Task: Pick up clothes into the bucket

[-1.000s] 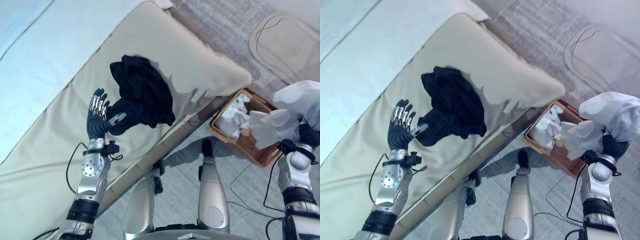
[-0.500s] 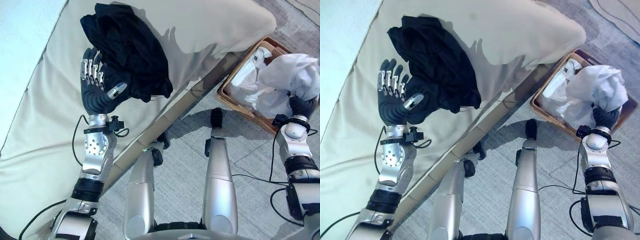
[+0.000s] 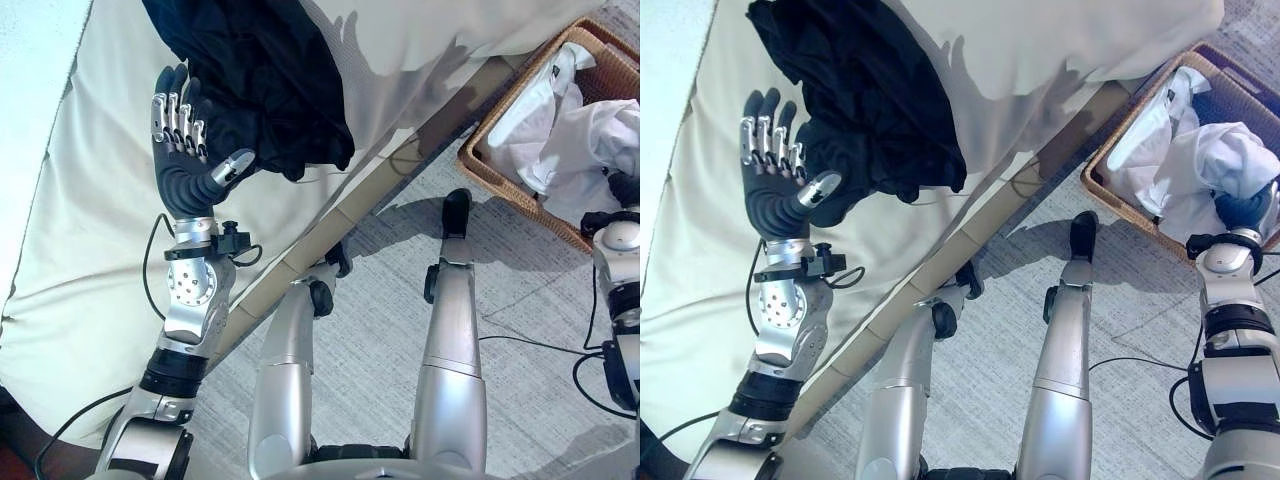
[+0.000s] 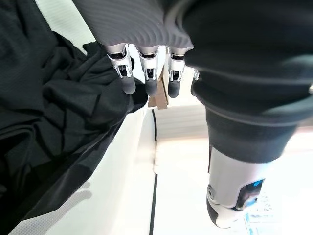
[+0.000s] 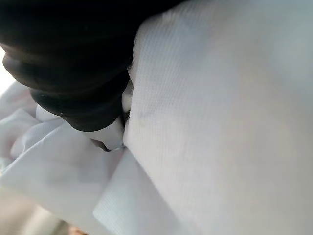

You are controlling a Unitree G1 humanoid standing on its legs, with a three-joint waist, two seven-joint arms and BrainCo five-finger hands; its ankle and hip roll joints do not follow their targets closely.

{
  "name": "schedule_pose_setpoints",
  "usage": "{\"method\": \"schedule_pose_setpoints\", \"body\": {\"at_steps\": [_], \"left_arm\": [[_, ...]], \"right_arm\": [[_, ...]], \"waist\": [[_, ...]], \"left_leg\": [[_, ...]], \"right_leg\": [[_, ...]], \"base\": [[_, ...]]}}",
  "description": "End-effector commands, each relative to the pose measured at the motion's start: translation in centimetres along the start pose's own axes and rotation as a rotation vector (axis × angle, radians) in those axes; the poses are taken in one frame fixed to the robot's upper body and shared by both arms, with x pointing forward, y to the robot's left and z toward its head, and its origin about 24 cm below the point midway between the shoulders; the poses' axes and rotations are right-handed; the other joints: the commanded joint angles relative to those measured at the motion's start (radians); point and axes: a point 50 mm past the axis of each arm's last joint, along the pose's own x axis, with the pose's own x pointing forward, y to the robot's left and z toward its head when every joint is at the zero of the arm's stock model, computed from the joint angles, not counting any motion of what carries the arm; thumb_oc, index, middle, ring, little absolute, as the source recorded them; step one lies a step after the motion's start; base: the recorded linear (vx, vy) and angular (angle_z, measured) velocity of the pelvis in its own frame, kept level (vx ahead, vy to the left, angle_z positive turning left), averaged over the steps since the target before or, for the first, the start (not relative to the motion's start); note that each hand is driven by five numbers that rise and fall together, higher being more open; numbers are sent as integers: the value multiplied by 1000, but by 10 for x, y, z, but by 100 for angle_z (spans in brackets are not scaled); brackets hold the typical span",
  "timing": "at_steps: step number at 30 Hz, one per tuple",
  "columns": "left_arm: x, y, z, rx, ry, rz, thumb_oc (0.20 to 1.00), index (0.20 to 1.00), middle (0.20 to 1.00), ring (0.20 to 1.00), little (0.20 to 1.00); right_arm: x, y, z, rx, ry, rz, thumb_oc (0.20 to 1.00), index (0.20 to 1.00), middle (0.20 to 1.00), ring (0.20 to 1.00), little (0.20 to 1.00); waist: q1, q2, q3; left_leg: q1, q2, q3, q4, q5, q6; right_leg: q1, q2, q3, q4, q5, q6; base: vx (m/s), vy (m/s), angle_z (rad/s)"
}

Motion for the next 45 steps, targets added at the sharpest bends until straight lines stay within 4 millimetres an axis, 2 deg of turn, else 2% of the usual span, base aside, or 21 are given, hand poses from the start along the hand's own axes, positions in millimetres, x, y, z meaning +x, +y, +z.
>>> {"method": "schedule_pose_setpoints", "body": {"at_steps": [1,3,4,5,6,15,19,20,24,25,26,27,29,36,38,39,40,45], "left_arm": [[-7,10,15,-47,-73,76,1000,1000,1000,1000,1000],[-6,11,16,-40,-73,77,1000,1000,1000,1000,1000],[-6,10,16,-41,-73,78,1000,1000,1000,1000,1000],[-6,11,16,-40,-74,82,1000,1000,1000,1000,1000],[-7,12,15,-37,-70,86,1000,1000,1000,1000,1000],[-6,16,9,63,-49,102,1000,1000,1000,1000,1000],[-3,20,3,241,-52,117,1000,1000,1000,1000,1000],[-3,20,3,244,-53,118,1000,1000,1000,1000,1000],[-3,20,-11,297,-6,138,1000,1000,1000,1000,1000],[-3,21,-17,342,10,143,1000,1000,1000,1000,1000],[-3,21,-17,344,11,142,1000,1000,1000,1000,1000],[-3,22,-20,368,21,146,1000,1000,1000,1000,1000],[-3,23,-27,481,33,138,1000,1000,1000,1000,1000],[-4,23,-50,721,91,54,1000,1000,1000,1000,1000],[-4,25,-56,828,101,8,1000,1000,1000,1000,1000],[-4,25,-56,828,101,8,1000,1000,1000,1000,1000],[-4,29,-62,932,102,-25,1000,1000,1000,1000,1000],[-5,36,-71,1032,133,-21,1000,1000,1000,1000,1000]], "right_arm": [[8,-24,-2,-125,-19,-83,200,200,200,200,200],[9,-24,1,-130,-25,-83,200,200,200,200,200],[9,-23,1,-133,-26,-85,413,413,413,413,413],[8,-22,2,-126,-29,-85,573,573,573,573,573],[8,-20,2,-123,-29,-82,1000,1000,1000,1000,1000],[1,-4,2,-133,-50,-46,1000,1000,1000,1000,1000],[-10,20,30,-72,-201,-8,1000,1000,1000,1000,1000],[-10,20,30,-72,-200,-8,1000,1000,1000,1000,1000],[-29,49,36,-32,-251,76,1000,1000,1000,1000,1000],[-41,61,35,-16,-265,117,1000,1000,1000,1000,1000],[-41,61,34,-16,-263,118,1000,1000,1000,1000,1000],[-49,68,32,4,-263,141,1000,1000,1000,1000,1000],[-68,86,29,38,-272,212,1000,1000,1000,1000,1000],[-134,136,13,84,-265,465,1000,1000,1000,1000,1000],[-150,143,12,112,-266,519,1000,1000,1000,1000,1000],[-150,143,12,112,-266,519,1000,1000,1000,1000,1000],[-166,149,9,116,-279,582,1000,1000,1000,1000,1000],[-191,154,12,160,-318,672,1000,1000,1000,1000,1000]], "waist": [[-24,46,-84],[-26,45,-88],[-26,44,-89],[-27,43,-91],[-28,42,-92],[-32,21,-105],[-44,0,-105],[-44,-1,-104],[-52,-27,-109],[-62,-46,-109],[-57,-42,-112],[-65,-52,-109],[-67,-68,-117],[-62,-110,-130],[-60,-123,-130],[-61,-123,-129],[-56,-140,-129],[-48,-183,-110]], "left_leg": [[-22,-8,-7,119,-131,20],[-26,-11,-8,120,-131,21],[-25,-12,-9,118,-131,22],[-24,-12,-8,116,-130,22],[-24,-13,-11,113,-129,22],[-16,-8,-27,96,-120,20],[16,0,-36,52,-106,15],[19,-1,-37,49,-104,15],[85,6,-51,-12,-84,4],[108,0,-52,-55,-39,8],[125,1,-65,-56,-64,-1],[138,-2,-61,-84,-27,4],[184,-1,-79,-126,-9,-5],[338,-4,-138,-231,36,-25],[385,-7,-152,-260,48,-29],[386,-7,-152,-261,48,-29],[421,-8,-166,-282,60,-30],[427,-3,-201,-263,68,-29]], "right_leg": [[-39,1,-15,119,-42,0],[-43,1,-15,119,-41,-1],[-42,-2,-17,118,-42,0],[-40,-3,-20,116,-42,0],[-39,-4,-22,114,-41,0],[-22,-1,-41,93,-36,-2],[20,-1,-64,41,-14,4],[24,-2,-65,38,-13,4],[106,-3,-100,-34,14,12],[149,-9,-120,-96,66,8],[163,-4,-119,-89,38,16],[186,-9,-133,-123,77,11],[250,-11,-156,-168,90,14],[455,-21,-241,-274,109,18],[515,-20,-265,-306,113,19],[517,-20,-266,-307,113,19],[558,-19,-285,-322,115,18],[606,-15,-323,-326,108,14]], "base": [[0,0,0],[0,0,0],[0,0,0],[0,0,0],[0,0,0],[0,0,0],[-8,-16,-1],[0,0,0],[-34,-66,-2],[-7,-80,2],[-97,-82,10],[7,-56,12],[-19,-96,9],[50,-75,12],[53,-51,23],[59,-12,33],[48,-15,24],[8,-38,22]]}}
